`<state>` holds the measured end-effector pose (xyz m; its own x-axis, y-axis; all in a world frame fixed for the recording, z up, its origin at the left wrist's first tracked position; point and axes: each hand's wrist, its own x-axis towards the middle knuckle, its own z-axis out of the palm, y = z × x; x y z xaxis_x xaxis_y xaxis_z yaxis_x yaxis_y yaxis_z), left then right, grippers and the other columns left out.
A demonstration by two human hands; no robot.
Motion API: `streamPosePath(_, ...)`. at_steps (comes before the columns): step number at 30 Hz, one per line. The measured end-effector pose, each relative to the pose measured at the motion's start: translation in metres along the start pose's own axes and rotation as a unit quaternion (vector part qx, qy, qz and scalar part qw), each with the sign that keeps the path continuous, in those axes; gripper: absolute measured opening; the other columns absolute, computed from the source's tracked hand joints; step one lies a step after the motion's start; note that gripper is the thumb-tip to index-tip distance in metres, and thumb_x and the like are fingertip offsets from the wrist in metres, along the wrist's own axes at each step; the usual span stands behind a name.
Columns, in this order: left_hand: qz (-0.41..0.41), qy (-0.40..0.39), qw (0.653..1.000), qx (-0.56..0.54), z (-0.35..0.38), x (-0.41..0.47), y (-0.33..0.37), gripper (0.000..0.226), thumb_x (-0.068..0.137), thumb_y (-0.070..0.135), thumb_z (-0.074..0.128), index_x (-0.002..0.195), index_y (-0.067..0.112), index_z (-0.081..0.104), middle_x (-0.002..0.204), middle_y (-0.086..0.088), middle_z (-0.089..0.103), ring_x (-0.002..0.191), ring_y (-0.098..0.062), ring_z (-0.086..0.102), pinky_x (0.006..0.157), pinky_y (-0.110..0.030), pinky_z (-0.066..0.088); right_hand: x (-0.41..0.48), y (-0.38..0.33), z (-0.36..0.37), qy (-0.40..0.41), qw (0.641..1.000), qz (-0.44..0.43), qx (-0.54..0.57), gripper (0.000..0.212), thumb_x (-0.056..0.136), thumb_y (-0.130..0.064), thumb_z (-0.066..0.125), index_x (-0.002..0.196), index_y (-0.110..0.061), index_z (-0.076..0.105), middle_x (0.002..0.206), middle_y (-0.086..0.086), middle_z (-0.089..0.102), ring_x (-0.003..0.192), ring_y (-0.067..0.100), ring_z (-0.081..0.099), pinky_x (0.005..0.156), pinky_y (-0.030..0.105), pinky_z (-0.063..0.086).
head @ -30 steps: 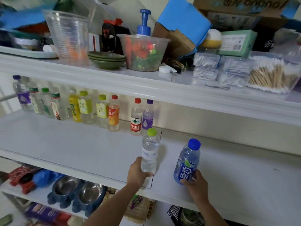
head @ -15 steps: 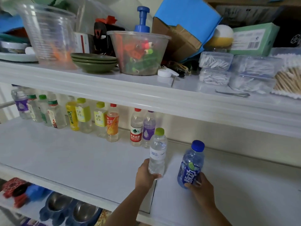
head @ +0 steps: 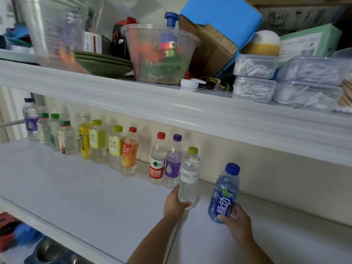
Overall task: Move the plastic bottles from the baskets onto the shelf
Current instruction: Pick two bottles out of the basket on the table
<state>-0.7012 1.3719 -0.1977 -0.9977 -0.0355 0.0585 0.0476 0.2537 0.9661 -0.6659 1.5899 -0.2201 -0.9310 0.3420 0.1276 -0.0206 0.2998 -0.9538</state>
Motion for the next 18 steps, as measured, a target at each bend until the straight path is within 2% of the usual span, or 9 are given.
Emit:
streamPosePath(3,0.01,-0.008,1.0,0.014,0.009,0.014,0.0,0.066,0.073,0.012,0.081,0.131,0.019,0.051,0.126,0.001,0.062,0.117,-0.021,0.058,0.102,-0.034,0.045,0.018,0.005,0.002,-0.011,1.0,-0.008,-0.001,0.058,0.062,0.011,0.082,0.111,-0.01,0.061,0.102,0.01,0.07,0.09,0.026,0.066,0.079,0.029,0.052)
streamPosePath(6,0.013,-0.007,1.0,0.016,0.019,0.026,-0.001,0.067,0.073,0.01,0.08,0.132,0.017,0.05,0.127,-0.001,0.062,0.118,-0.021,0.057,0.099,-0.032,0.045,0.034,0.008,0.004,-0.008,1.0,-0.014,-0.008,0.055,0.061,0.014,0.081,0.109,-0.006,0.061,0.102,0.013,0.068,0.089,0.024,0.063,0.068,0.013,0.049)
streamPosePath(8,0.016,-0.001,1.0,0.012,0.024,0.032,-0.002,0.066,0.074,0.008,0.079,0.133,0.017,0.049,0.127,-0.002,0.061,0.118,-0.021,0.057,0.101,-0.033,0.045,0.042,0.008,0.005,-0.005,1.0,-0.014,-0.011,0.054,0.062,0.014,0.081,0.107,-0.007,0.061,0.1,0.012,0.068,0.085,0.022,0.063,0.064,0.011,0.049)
streamPosePath(10,0.017,0.001,1.0,0.006,0.028,0.036,-0.002,0.064,0.075,0.007,0.078,0.131,0.017,0.05,0.125,-0.001,0.061,0.118,-0.021,0.057,0.099,-0.031,0.044,0.049,0.008,0.006,-0.011,1.0,-0.016,-0.01,0.055,0.062,0.015,0.08,0.11,-0.004,0.061,0.1,0.012,0.068,0.085,0.021,0.063,0.068,0.012,0.05)
streamPosePath(13,0.027,0.004,0.999,0.016,0.032,0.042,0.0,0.063,0.076,0.008,0.077,0.133,0.015,0.049,0.126,-0.001,0.06,0.119,-0.021,0.056,0.1,-0.031,0.044,0.057,0.008,0.007,-0.02,1.0,-0.009,-0.004,0.059,0.063,0.015,0.08,0.116,-0.001,0.059,0.104,0.015,0.067,0.09,0.025,0.062,0.084,0.037,0.052)
streamPosePath(18,0.025,0.01,0.999,0.029,0.038,0.046,0.002,0.063,0.077,0.01,0.077,0.132,0.016,0.047,0.127,-0.002,0.06,0.119,-0.022,0.056,0.103,-0.036,0.044,0.066,0.008,0.006,-0.029,1.0,0.001,-0.007,0.058,0.064,0.011,0.081,0.114,-0.007,0.059,0.105,0.012,0.068,0.094,0.027,0.064,0.089,0.045,0.052)
